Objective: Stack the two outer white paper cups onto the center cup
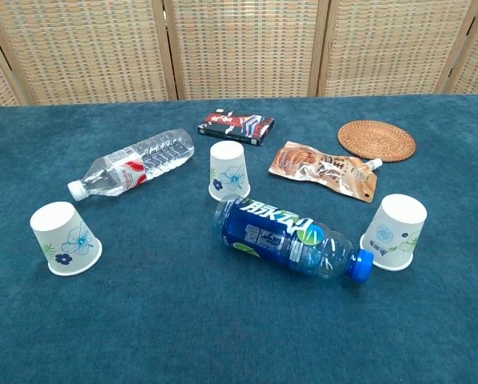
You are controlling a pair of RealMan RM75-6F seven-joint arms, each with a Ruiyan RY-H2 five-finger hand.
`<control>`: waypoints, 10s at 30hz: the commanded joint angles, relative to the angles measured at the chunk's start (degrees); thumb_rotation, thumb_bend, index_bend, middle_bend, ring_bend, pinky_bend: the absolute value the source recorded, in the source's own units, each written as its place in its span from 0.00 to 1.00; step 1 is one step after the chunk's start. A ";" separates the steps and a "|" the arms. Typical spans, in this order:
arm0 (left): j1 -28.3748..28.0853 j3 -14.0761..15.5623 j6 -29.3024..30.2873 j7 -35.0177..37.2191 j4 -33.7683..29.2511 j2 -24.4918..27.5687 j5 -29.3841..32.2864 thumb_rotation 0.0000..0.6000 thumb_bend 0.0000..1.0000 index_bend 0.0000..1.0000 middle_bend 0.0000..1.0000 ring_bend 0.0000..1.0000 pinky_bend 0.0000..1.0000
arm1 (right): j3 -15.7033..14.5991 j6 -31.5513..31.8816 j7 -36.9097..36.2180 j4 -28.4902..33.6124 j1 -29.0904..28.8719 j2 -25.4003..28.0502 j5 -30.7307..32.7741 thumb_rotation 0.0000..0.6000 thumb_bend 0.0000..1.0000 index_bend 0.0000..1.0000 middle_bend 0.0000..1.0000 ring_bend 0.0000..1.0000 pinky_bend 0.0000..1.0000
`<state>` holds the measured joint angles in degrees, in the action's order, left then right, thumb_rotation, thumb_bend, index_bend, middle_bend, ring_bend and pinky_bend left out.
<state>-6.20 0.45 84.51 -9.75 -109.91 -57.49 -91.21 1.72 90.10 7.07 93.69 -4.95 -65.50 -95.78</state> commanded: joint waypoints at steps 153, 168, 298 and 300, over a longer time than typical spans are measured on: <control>-9.89 -2.79 -14.29 5.75 9.25 -5.67 7.64 1.00 0.00 0.00 0.00 0.00 0.00 | -6.14 -15.79 -1.17 -18.82 -37.90 -7.17 16.43 1.00 0.00 0.02 0.00 0.00 0.00; -16.34 -2.47 -15.41 10.14 22.51 -14.60 -2.87 1.00 0.00 0.13 0.03 0.06 0.07 | -9.64 -4.01 -8.59 -13.17 -19.07 -4.33 14.23 1.00 0.00 0.00 0.00 0.00 0.00; -20.40 1.25 3.55 -4.87 -3.72 -7.15 28.40 1.00 0.00 0.00 0.00 0.00 0.00 | 3.00 -8.28 -4.96 -6.60 -7.19 -1.01 9.98 1.00 0.00 0.00 0.00 0.00 0.00; -17.62 4.03 5.35 -4.56 -1.98 -8.53 24.11 1.00 0.00 0.00 0.00 0.00 0.00 | 3.01 -7.08 -4.88 -5.94 -6.77 -0.72 9.29 1.00 0.00 0.00 0.00 0.00 0.00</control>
<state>-27.10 1.13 86.89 -15.26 -112.54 -65.61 -62.63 4.72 82.45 2.08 87.36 -11.99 -66.39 -86.09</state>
